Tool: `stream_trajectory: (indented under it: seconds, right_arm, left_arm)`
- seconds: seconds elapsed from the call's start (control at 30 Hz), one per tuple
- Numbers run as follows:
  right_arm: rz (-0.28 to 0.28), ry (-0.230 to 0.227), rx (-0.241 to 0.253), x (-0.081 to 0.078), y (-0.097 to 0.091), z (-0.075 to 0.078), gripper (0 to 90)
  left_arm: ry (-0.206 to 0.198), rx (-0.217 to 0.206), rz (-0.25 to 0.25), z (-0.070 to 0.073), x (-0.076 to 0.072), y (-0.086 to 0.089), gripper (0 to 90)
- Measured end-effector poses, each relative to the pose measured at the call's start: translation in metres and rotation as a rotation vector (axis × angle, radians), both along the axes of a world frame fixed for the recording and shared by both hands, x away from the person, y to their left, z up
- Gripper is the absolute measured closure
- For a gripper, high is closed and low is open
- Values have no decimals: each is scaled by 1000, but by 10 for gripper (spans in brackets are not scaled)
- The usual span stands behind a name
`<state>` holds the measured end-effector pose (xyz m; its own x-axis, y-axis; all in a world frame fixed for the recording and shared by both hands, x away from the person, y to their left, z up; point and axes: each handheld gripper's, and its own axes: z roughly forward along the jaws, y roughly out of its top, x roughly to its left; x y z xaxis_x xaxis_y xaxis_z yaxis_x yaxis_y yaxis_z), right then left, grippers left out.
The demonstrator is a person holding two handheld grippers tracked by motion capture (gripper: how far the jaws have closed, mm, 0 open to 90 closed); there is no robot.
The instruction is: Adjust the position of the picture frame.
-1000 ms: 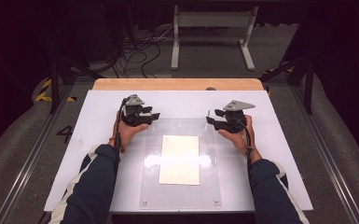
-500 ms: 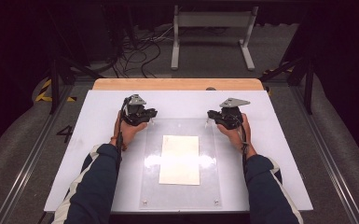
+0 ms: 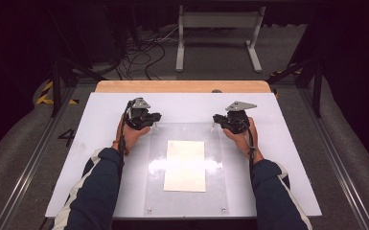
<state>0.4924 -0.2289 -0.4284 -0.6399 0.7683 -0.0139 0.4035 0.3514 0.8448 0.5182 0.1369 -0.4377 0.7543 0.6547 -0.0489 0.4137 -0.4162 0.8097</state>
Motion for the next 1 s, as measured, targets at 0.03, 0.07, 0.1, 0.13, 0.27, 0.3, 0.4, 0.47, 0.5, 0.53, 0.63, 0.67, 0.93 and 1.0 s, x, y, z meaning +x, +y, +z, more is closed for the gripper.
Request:
stream_trajectory:
  seconds: [0.03, 0.07, 0.1, 0.13, 0.27, 0.3, 0.4, 0.47, 0.5, 0.53, 0.63, 0.67, 0.93, 1.0]
  right_arm:
    - [1, 6, 4, -1, 0, 0, 854]
    - [0, 6, 7, -2, 0, 0, 854]
    - [2, 10, 9, -3, -1, 0, 853]
    - [1, 10, 12, -4, -1, 0, 853]
    - [2, 15, 11, -9, -1, 0, 853]
    - [2, 16, 15, -10, -2, 0, 853]
    - [-6, 42, 41, -12, -5, 0, 854]
    - [-6, 43, 31, -14, -6, 1, 852]
    - [-10, 33, 31, -17, -7, 3, 824]
    - [-16, 24, 39, -22, -12, 7, 826]
    - [-3, 6, 12, -29, -14, 10, 841]
    - [-3, 6, 12, -29, -14, 10, 841]
    - [70, -7, -39, -51, -18, 7, 861]
    - [82, -8, -60, -54, -18, 6, 846]
  left_arm:
    - [2, 1, -3, 0, -1, 0, 840]
    - [5, 0, -13, 0, -2, 1, 840]
    - [3, -5, -12, 0, -3, 1, 839]
    - [9, -4, -15, 0, -4, 2, 839]
    - [3, 4, -25, 0, -8, 2, 838]
    - [11, 5, -27, 1, -9, 2, 837]
    - [1, -1, -20, 3, -10, 4, 819]
    - [-2, -19, -8, 4, -11, 5, 765]
    - [-9, -27, 2, 6, -11, 7, 765]
    - [-18, -30, 9, 7, -12, 8, 733]
    - [-46, -56, -4, 13, -15, 11, 716]
    - [-46, -56, -4, 13, -15, 11, 697]
    - [-44, -30, -18, 9, -14, 10, 723]
    - [-37, -38, -17, 7, -13, 13, 723]
